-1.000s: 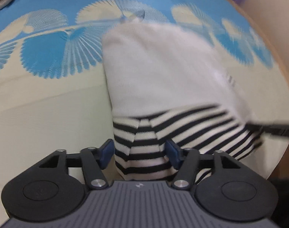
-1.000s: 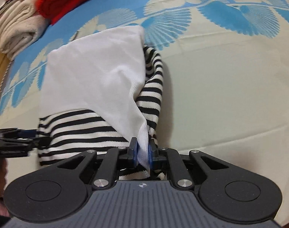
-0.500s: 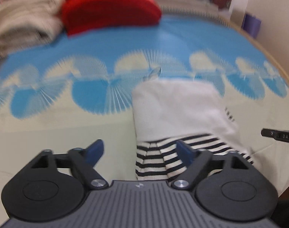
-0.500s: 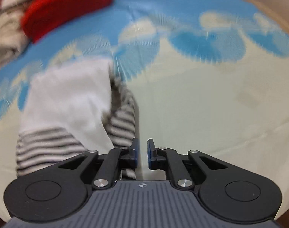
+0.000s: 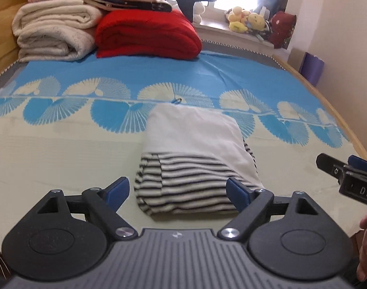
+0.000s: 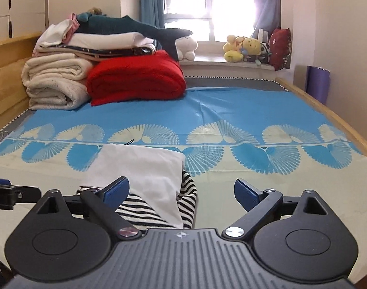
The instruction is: Fold small clothes
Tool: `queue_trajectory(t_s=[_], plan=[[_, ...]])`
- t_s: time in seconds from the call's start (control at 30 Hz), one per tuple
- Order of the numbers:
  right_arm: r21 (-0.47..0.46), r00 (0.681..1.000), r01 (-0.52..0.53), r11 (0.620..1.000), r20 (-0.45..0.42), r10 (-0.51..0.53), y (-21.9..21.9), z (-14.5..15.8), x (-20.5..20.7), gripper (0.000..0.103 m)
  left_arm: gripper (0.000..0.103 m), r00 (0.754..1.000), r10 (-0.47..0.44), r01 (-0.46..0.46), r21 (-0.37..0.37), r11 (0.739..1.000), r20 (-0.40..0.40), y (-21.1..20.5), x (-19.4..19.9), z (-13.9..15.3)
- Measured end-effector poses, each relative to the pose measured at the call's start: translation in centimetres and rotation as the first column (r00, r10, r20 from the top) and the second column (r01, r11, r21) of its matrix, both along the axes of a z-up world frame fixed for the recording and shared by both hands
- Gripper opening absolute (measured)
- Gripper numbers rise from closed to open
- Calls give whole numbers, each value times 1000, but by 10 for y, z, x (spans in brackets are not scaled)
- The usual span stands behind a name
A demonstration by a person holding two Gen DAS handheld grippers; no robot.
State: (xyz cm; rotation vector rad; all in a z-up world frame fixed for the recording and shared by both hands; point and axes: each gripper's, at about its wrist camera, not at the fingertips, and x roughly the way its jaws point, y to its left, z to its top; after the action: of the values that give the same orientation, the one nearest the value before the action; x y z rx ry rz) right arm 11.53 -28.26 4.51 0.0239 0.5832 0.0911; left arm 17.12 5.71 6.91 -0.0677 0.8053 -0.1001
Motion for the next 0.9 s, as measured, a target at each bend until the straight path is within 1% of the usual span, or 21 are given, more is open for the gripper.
queue_trajectory(t_s=[0.07,0.2,0.3,0.43,0.67,0.77,0.9], plan=[[7,1000,26,1000,-5,-26,-2,2,-9,98,91,1000,11,-11,12,1000,-15,-2,-6,-6],[17,997,61,998,-44,-60,-1,-1,-18,99,91,999,13,-11,29,1000,-47,-9,-14,-15],[-10,997,55,998,-53,-55,5,-6,-24,102,91,998,7,-4,37,999,-62,-11,-10,-21],[-23,995,24,999,-93,-27,11,-13,-21,102,91,997,20,-15,63,998,-77,-14,-4,-31],[-20,985,32,999,-171,-35,20,-25,-6,102,91,995,57,-54,35,998,-80,-12,3,-36],[-12,983,20,1000,-183,-22,25,-28,-4,102,91,995,56,-54,32,998,-87,-11,3,-37],[-24,982,-3,1000,-189,-2,32,-31,-3,102,91,995,43,-40,32,999,-90,-11,2,-38]])
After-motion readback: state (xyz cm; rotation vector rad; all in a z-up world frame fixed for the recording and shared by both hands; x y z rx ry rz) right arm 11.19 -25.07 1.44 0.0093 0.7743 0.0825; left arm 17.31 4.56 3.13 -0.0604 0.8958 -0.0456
